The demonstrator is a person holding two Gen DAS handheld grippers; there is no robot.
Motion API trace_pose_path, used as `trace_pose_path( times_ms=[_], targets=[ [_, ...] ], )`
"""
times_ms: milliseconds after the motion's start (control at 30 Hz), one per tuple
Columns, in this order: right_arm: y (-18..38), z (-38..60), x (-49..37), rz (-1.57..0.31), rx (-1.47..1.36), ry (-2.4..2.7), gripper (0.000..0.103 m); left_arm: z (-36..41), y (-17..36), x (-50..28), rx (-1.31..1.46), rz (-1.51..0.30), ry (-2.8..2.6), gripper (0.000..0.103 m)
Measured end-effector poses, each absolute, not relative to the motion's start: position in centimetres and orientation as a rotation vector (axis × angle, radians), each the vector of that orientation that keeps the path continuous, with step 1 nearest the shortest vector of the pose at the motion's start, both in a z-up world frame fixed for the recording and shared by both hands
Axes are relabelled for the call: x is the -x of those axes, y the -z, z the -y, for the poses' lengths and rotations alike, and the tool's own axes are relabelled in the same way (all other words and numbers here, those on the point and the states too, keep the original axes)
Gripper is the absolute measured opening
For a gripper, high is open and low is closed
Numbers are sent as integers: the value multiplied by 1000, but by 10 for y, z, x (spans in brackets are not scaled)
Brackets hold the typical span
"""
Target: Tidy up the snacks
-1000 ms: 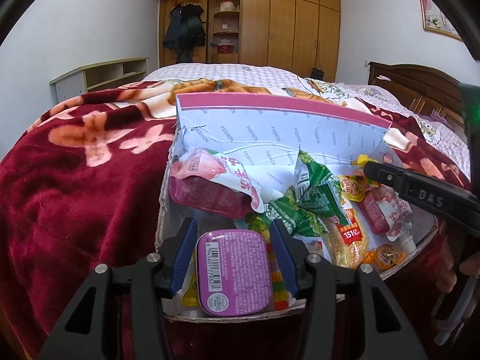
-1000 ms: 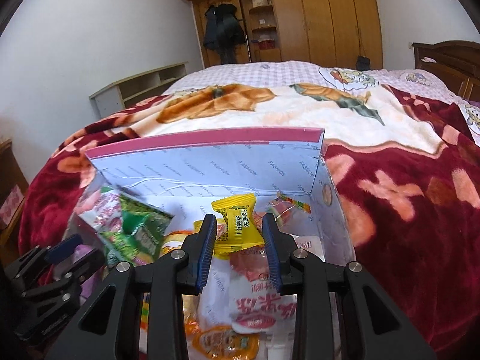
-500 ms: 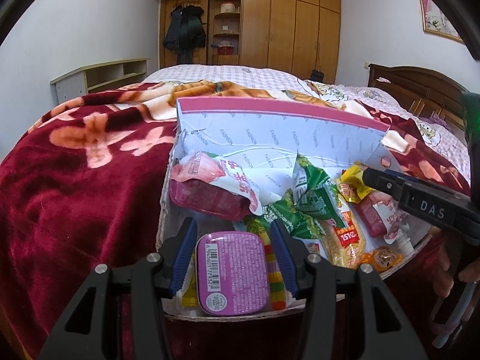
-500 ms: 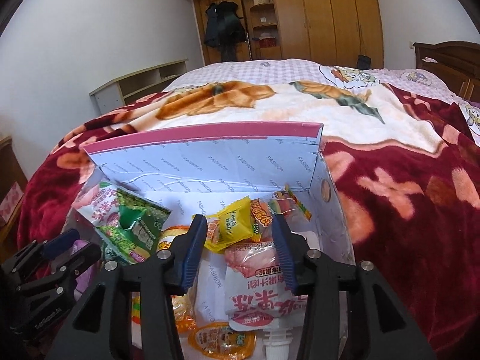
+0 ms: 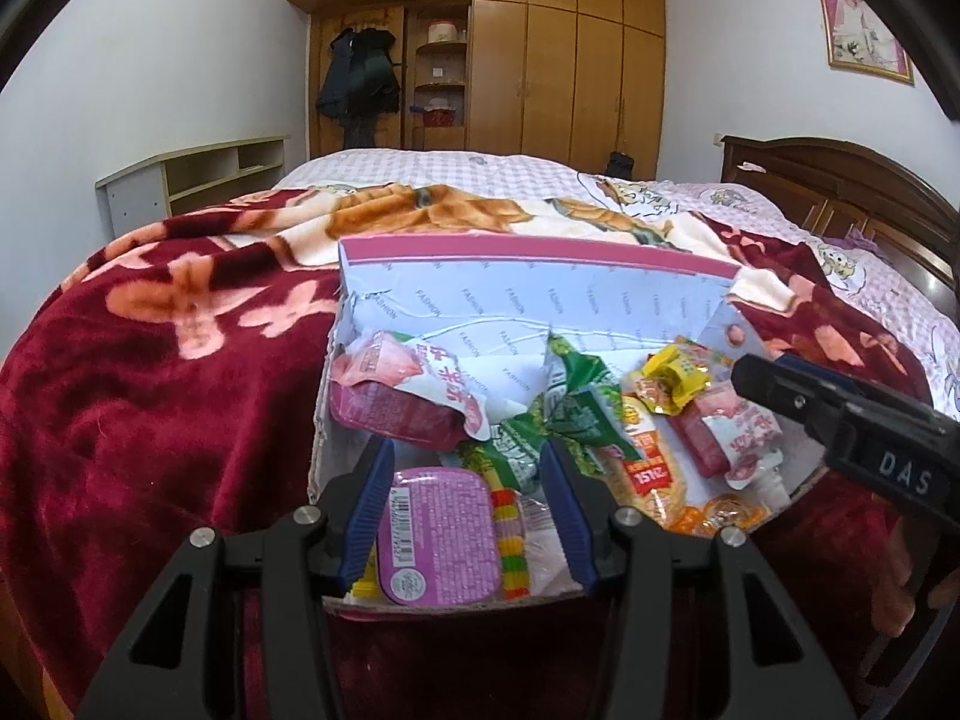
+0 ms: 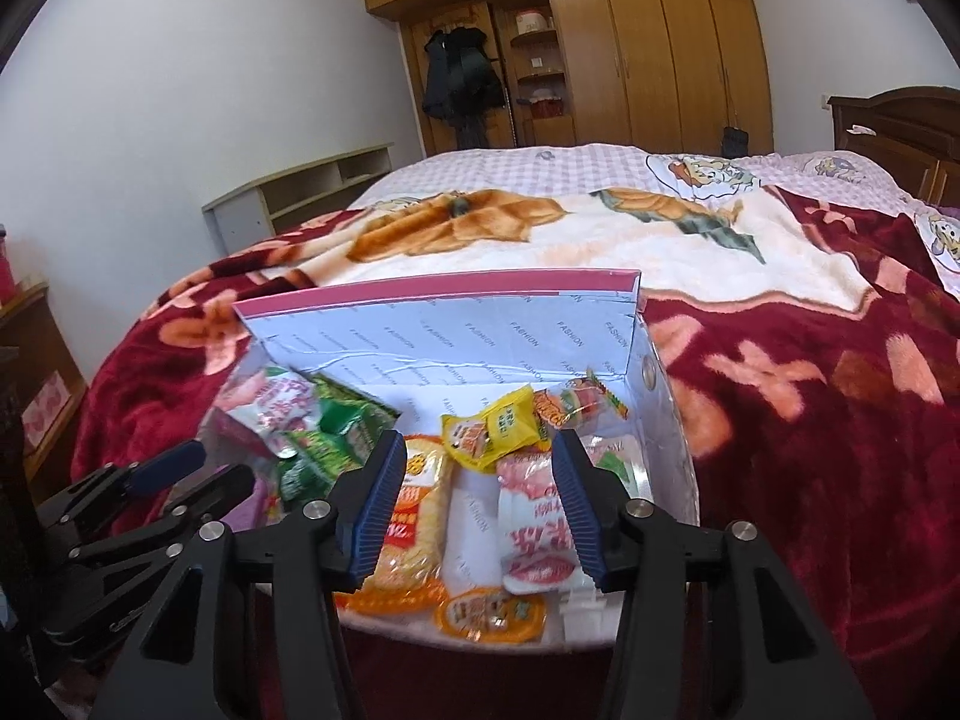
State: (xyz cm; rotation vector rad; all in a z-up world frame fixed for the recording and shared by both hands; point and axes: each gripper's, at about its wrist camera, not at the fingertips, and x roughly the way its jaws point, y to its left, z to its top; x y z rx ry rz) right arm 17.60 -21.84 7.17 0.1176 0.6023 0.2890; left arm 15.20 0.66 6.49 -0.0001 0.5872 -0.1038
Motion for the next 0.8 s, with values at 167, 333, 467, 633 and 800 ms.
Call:
trace_pose_path(
  times_ms=[167,333,467,633,800],
  targets=[
    [-75,221,-158,-593,-138,-298,52,-4,-71,-139,4,-580,117,53],
    [-75,223,-141,-591,-161,-301,53,0,-75,-124,8,-575,127,57],
    [-72,226,-126,-592,-177,-298,54,1,-77,-113,17,-575,138,57],
    [-66,227,-109,-603,-188,-287,58,4,-73,-100,29,-585,143,59],
    [-58,227,-94,-609,-172,-270,58,7,-65,-92,35,-604,139,60]
  ],
)
